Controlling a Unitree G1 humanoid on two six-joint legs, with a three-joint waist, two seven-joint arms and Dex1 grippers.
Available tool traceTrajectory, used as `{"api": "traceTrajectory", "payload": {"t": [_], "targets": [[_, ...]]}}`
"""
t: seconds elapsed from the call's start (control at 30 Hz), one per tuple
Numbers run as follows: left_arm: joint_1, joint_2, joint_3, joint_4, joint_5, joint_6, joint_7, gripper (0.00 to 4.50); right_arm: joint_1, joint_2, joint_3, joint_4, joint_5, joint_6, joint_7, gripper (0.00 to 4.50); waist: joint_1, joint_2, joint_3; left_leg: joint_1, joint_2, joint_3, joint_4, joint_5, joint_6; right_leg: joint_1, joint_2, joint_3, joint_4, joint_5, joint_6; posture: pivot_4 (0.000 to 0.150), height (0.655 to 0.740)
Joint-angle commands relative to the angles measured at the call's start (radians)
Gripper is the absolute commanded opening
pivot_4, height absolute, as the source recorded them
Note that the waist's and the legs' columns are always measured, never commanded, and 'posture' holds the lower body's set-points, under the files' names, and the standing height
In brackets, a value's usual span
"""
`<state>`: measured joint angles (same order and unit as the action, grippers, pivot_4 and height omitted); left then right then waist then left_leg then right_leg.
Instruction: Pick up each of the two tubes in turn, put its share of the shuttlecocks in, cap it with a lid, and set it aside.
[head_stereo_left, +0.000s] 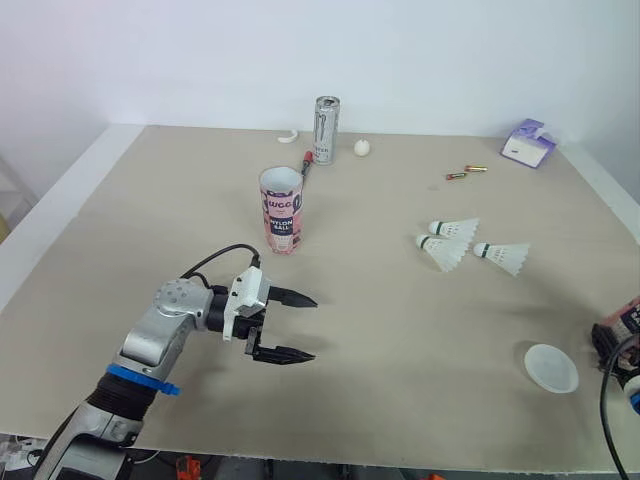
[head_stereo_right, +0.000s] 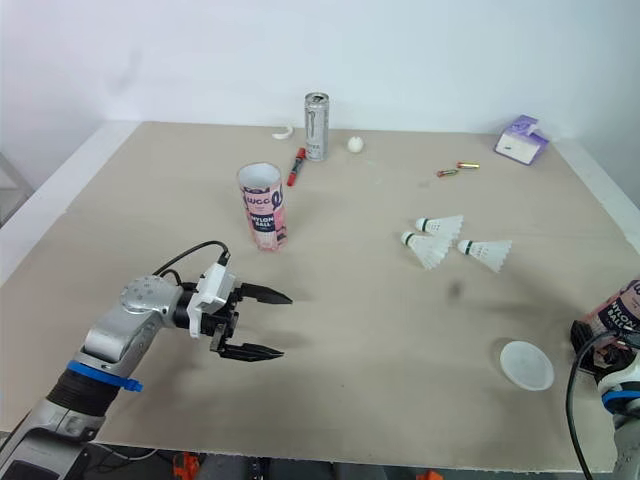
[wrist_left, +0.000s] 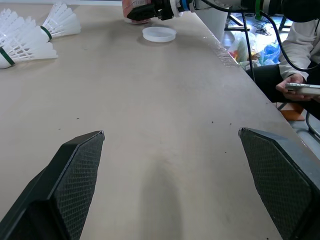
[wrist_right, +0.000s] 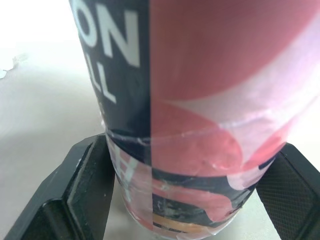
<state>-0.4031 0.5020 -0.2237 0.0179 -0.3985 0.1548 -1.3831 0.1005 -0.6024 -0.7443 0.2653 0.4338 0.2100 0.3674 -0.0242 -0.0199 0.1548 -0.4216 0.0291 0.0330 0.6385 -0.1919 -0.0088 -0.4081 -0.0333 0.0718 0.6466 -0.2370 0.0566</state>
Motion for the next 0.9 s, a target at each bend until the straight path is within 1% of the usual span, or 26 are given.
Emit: {"api": "traceTrajectory", "payload": {"t": [0.03, 0.13, 0.6, 0.67, 0.7, 0.73, 0.9], "targets": [[0.009, 0.017, 0.013, -0.046, -0.008, -0.002, 0.002, 4.5, -0.014, -0.018, 0.005, -0.001, -0.022, -0.053, 0.002, 3.17, 0.0, 0.0, 0.0, 0.0, 0.0, 0.0, 0.0, 0.0, 0.0, 0.0, 0.0, 0.0, 0.0, 0.0, 0.0, 0.15, 0.74], [0.008, 0.018, 0.01, -0.044, -0.007, -0.003, 0.002, 4.5, -0.016, -0.015, 0.011, -0.006, -0.03, -0.059, -0.004, 3.07, 0.0, 0.0, 0.0, 0.0, 0.0, 0.0, 0.0, 0.0, 0.0, 0.0, 0.0, 0.0, 0.0, 0.0, 0.0, 0.15, 0.74], [0.004, 0.023, 0.008, -0.043, -0.005, -0.005, 0.001, 4.5, -0.007, 0.0, 0.006, -0.019, -0.025, -0.053, -0.027, 3.07, 0.0, 0.0, 0.0, 0.0, 0.0, 0.0, 0.0, 0.0, 0.0, 0.0, 0.0, 0.0, 0.0, 0.0, 0.0, 0.15, 0.74], [0.004, 0.024, 0.008, -0.041, -0.004, -0.007, -0.001, 4.5, -0.005, 0.004, 0.001, -0.024, -0.017, -0.042, -0.032, 4.03, 0.0, 0.0, 0.0, 0.0, 0.0, 0.0, 0.0, 0.0, 0.0, 0.0, 0.0, 0.0, 0.0, 0.0, 0.0, 0.15, 0.74], [0.004, 0.024, 0.007, -0.041, -0.003, -0.007, 0.0, 4.5, -0.003, 0.004, 0.002, -0.024, -0.016, -0.042, -0.03, 4.03, 0.0, 0.0, 0.0, 0.0, 0.0, 0.0, 0.0, 0.0, 0.0, 0.0, 0.0, 0.0, 0.0, 0.0, 0.0, 0.15, 0.74], [0.004, 0.024, 0.007, -0.04, -0.002, -0.008, 0.0, 4.5, -0.001, 0.003, 0.003, -0.024, -0.016, -0.043, -0.029, 4.35, 0.0, 0.0, 0.0, 0.0, 0.0, 0.0, 0.0, 0.0, 0.0, 0.0, 0.0, 0.0, 0.0, 0.0, 0.0, 0.15, 0.74], [0.005, 0.025, 0.006, -0.042, -0.001, -0.007, 0.001, 4.5, 0.009, 0.003, 0.002, -0.029, -0.01, -0.04, -0.028, 4.35, 0.0, 0.0, 0.0, 0.0, 0.0, 0.0, 0.0, 0.0, 0.0, 0.0, 0.0, 0.0, 0.0, 0.0, 0.0, 0.15, 0.74]]}}
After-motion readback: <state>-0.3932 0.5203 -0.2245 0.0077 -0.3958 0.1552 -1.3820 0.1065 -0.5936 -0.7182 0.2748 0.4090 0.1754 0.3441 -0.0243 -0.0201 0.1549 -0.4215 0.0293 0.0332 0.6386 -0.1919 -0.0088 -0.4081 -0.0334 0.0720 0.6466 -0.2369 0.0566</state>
